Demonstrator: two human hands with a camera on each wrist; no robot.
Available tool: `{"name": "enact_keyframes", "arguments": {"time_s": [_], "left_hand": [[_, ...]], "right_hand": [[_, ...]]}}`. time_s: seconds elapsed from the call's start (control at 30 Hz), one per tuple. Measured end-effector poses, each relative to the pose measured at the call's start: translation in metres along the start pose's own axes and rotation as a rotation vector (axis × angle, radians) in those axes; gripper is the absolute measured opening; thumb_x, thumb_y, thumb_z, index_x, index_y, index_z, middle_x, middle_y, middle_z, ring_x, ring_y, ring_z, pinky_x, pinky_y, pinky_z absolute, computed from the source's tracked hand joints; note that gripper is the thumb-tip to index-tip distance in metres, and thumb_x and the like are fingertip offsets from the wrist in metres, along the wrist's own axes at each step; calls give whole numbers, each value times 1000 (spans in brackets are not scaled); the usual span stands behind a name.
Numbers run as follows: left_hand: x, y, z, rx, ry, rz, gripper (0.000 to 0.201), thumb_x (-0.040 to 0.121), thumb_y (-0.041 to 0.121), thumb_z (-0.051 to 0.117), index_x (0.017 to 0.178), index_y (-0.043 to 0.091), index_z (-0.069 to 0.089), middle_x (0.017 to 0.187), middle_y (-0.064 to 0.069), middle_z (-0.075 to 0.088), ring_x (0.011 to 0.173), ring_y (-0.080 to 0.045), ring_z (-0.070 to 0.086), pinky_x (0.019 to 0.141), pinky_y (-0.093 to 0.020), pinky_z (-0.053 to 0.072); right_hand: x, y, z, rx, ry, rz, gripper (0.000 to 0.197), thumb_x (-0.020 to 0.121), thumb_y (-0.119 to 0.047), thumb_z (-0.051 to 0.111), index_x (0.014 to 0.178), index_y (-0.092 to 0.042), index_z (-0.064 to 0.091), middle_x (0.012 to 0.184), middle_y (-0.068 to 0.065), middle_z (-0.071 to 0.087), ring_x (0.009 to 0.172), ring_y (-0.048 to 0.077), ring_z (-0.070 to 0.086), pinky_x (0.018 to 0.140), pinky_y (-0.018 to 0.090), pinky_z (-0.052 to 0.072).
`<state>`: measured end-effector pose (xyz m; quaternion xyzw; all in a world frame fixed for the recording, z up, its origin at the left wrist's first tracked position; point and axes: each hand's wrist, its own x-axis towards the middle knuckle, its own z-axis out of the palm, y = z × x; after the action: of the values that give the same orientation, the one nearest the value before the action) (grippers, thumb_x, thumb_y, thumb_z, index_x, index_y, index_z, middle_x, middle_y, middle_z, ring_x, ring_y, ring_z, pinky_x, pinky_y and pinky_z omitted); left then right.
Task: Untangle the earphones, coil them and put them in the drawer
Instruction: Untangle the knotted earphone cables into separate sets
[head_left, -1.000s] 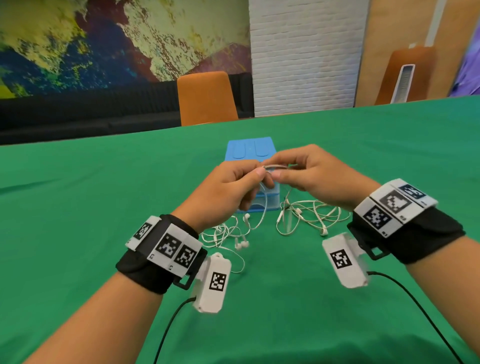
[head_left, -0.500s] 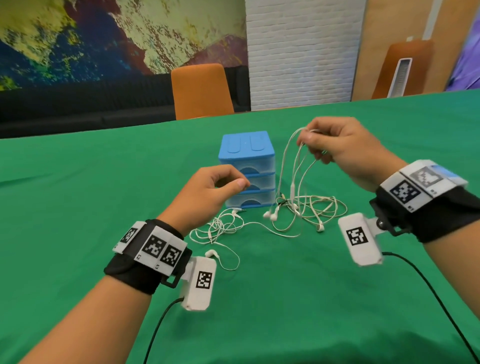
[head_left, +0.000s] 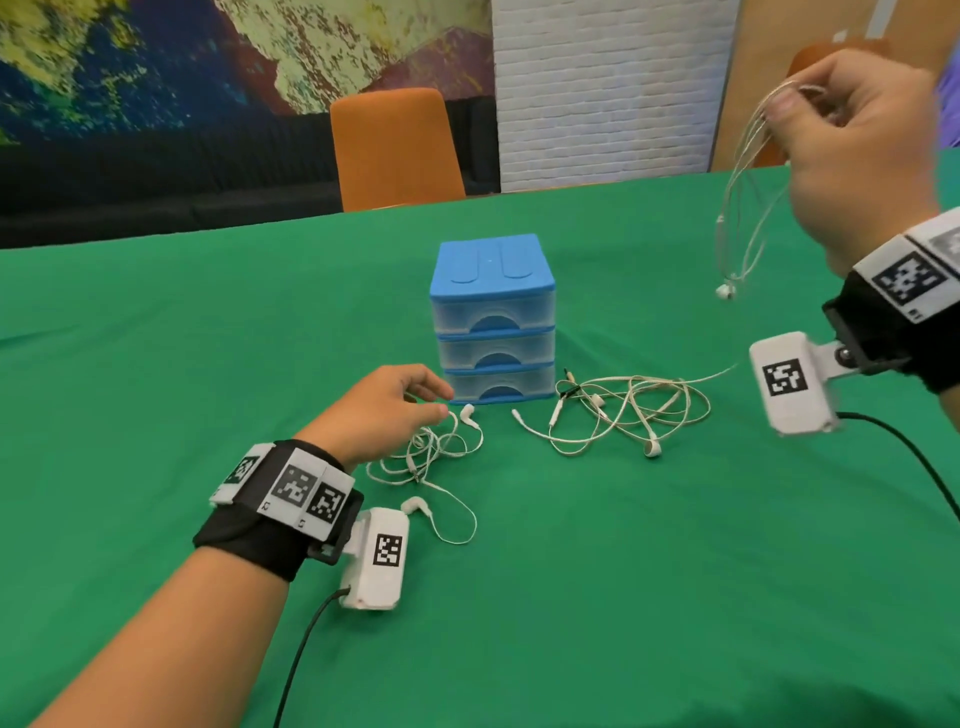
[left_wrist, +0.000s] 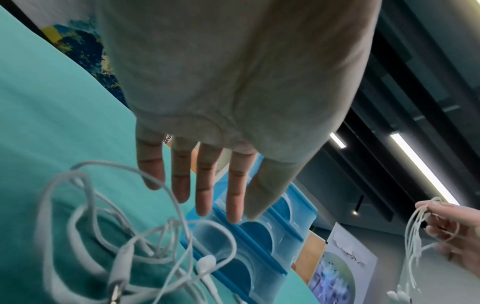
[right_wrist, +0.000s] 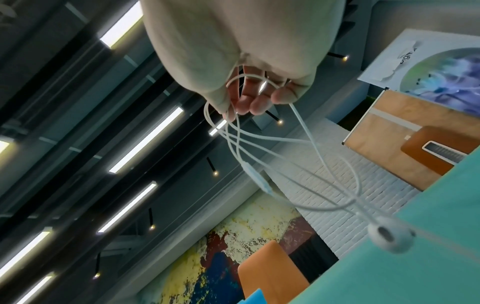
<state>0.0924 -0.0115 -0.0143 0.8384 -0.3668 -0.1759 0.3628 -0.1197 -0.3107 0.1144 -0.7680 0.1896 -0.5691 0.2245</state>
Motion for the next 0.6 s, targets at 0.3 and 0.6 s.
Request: {"name": "enact_keyframes", "arguments": {"time_s": [0.3,0.6], "left_hand": [[15,6,8,238,-202,24,25,83,16,80,103,29,72,85,7,67,58,-8,53,55,-19,44],[10,8,12,-410,-78,267,10,87,1,73,96,5,73,80,-3,66,74,-12,61,70,-22,52]], "right_hand": [[-52,12,52,-242,-719,81,14,91,-28,71,96,-16,77,78,-1,69,61,2,54,57,18,38],[-74,-23,64,-591,-1010,93,58,83,0,51,120,-44,57,133,-3,48,134,31,36,111,64,28]]}}
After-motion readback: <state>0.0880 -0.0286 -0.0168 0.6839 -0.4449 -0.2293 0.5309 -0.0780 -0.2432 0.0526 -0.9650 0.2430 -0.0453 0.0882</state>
